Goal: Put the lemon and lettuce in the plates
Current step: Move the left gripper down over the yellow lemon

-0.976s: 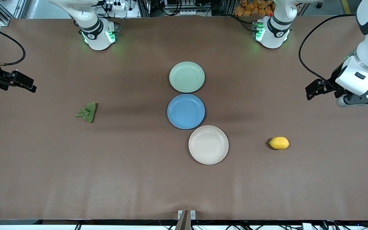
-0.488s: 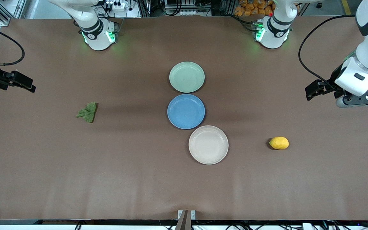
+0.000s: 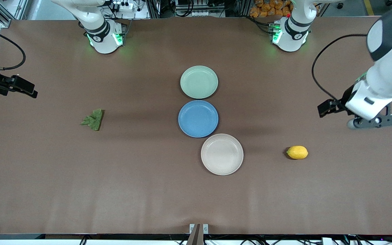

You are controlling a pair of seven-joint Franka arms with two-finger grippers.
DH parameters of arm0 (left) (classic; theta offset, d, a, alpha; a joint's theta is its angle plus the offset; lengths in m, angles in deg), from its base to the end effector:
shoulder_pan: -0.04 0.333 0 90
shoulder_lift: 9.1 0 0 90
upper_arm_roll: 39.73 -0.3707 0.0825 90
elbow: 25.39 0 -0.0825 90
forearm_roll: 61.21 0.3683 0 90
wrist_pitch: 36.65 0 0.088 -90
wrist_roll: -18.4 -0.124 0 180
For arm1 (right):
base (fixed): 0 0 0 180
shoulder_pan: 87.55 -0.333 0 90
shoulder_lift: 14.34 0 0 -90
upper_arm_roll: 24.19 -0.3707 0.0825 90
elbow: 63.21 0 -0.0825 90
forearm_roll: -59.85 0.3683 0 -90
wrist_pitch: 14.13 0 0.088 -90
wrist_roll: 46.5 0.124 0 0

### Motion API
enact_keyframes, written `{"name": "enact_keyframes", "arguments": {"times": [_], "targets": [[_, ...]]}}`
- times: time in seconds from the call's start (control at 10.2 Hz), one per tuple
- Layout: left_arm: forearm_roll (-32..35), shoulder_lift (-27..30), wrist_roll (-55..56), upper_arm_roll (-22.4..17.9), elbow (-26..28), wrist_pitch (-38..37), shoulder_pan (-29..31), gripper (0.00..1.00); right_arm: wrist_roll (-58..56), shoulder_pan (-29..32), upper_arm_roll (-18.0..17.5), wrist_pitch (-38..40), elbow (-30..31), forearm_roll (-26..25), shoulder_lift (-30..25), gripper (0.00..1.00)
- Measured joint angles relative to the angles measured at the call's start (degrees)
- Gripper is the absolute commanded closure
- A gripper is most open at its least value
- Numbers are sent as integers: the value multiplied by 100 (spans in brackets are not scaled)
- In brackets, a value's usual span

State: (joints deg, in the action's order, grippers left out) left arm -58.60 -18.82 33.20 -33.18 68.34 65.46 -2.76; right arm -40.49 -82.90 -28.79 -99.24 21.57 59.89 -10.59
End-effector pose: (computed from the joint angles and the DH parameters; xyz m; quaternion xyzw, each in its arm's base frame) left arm 0.5997 -0.0887 0.5536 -0.9989 -0.0432 0.0082 0.0146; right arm 0.5530 -0.0022 0.6605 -0.9982 0.0528 0.0298 0.0014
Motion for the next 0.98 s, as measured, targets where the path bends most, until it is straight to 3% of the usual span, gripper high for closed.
{"name": "enact_keyframes", "arguments": {"times": [0.68,0.98], "targets": [[0,-1171,616,-38,-7,1140,98,0,-40,27,0,2,11,0,1,0],[40,-1573,1898,-39,-14,1634,105,0,-54,33,-1,2,14,0,1,0]]}}
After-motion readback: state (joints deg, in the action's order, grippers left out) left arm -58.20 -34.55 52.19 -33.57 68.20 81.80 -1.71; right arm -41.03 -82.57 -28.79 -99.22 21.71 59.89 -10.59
